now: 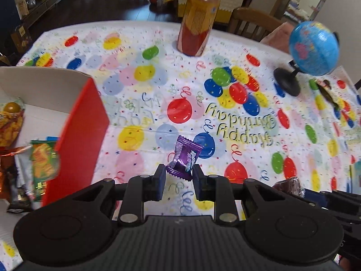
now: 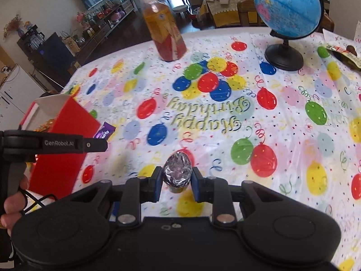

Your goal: Organize snacks

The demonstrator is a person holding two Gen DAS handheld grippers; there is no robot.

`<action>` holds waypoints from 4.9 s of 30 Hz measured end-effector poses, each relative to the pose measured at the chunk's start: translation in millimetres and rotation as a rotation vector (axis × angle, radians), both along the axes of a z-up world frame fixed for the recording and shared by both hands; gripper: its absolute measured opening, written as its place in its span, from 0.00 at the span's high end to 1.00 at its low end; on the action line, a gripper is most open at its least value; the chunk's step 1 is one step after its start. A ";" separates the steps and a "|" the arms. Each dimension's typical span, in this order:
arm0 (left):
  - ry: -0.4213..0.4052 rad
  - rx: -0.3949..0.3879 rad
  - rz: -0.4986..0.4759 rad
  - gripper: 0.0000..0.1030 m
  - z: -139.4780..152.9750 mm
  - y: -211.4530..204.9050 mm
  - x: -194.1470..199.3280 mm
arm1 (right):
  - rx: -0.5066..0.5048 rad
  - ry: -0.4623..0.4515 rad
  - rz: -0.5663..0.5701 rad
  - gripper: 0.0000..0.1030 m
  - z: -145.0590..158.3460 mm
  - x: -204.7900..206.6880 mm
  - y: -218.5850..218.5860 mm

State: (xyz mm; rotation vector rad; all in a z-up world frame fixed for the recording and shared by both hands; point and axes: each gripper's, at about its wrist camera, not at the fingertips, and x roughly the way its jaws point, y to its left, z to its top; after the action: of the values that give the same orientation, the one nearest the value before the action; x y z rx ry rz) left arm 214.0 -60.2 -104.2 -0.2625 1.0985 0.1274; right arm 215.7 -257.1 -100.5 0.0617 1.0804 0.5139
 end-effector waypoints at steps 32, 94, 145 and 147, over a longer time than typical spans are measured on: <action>-0.143 -0.007 0.045 0.76 67.2 241.2 -124.9 | -0.011 -0.123 0.040 0.77 66.6 -111.8 223.0; -0.162 0.054 -0.138 0.25 63.9 301.4 -166.5 | -0.022 -0.236 -0.104 0.00 75.9 -163.0 297.3; -0.264 0.123 -0.161 0.00 114.1 269.6 -228.6 | 0.005 -0.345 -0.232 0.00 99.6 -228.6 274.2; -0.270 0.123 -0.160 0.00 114.4 269.4 -228.9 | -0.001 -0.349 -0.232 0.00 100.0 -228.6 274.4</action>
State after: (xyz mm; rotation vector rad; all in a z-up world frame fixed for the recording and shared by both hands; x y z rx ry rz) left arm -15.0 209.2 10.2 -0.0779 0.8357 0.0156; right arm -12.9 17.2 -0.5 0.0919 0.7199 0.2999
